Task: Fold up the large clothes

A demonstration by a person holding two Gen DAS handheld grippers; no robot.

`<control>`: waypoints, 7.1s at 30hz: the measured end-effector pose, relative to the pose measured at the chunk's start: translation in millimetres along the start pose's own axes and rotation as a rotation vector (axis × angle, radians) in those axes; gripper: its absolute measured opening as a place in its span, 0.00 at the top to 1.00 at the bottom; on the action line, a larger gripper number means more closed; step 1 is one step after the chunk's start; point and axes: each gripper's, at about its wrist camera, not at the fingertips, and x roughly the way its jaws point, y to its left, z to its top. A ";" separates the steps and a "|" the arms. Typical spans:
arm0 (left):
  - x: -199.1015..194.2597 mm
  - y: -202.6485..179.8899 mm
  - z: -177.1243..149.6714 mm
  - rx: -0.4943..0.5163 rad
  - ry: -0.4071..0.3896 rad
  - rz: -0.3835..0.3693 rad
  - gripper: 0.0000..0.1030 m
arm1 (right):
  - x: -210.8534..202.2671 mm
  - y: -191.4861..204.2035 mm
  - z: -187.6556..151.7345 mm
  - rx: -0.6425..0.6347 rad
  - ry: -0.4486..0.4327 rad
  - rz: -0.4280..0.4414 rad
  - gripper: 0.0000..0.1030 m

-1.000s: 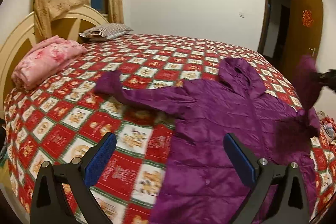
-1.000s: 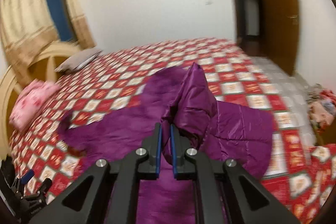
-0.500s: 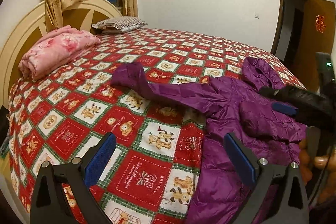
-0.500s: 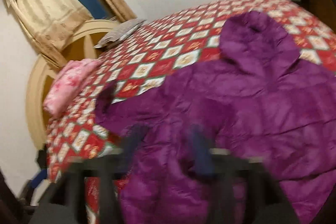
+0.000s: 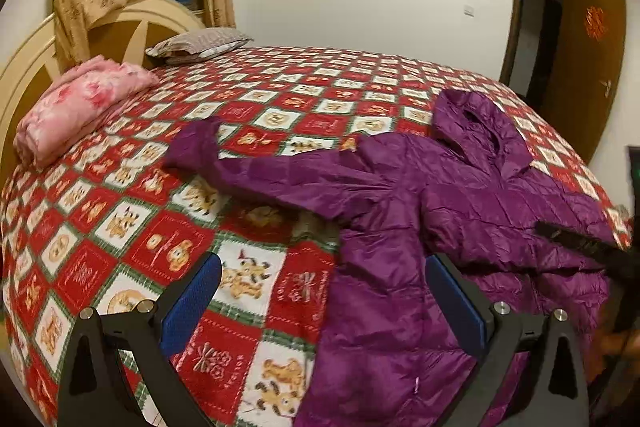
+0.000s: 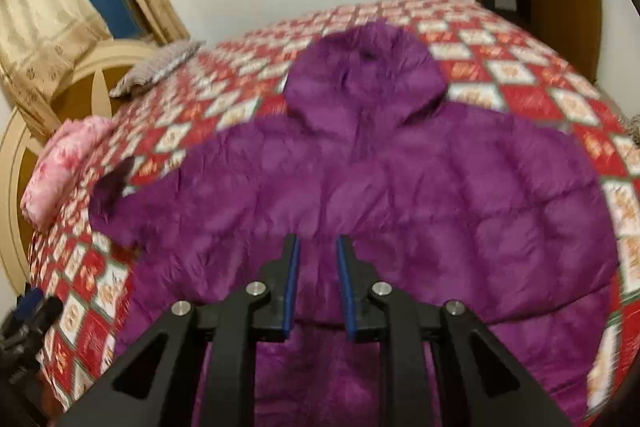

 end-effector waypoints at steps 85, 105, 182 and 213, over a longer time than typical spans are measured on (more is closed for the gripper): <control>11.8 -155.3 3.9 0.287 0.044 -0.427 0.49 | -80.7 -90.4 7.2 0.065 -0.178 -0.180 0.42; 174.1 -56.3 47.7 0.038 0.169 0.131 0.21 | 12.0 -144.5 12.5 0.002 0.086 -0.331 0.51; 74.8 -113.8 80.8 0.227 -0.070 -0.445 0.47 | -74.5 -103.6 74.7 0.028 -0.184 -0.017 0.40; 150.1 -193.3 22.0 0.245 0.111 -0.205 0.41 | 47.0 -60.1 2.5 -0.014 -0.039 -0.108 0.64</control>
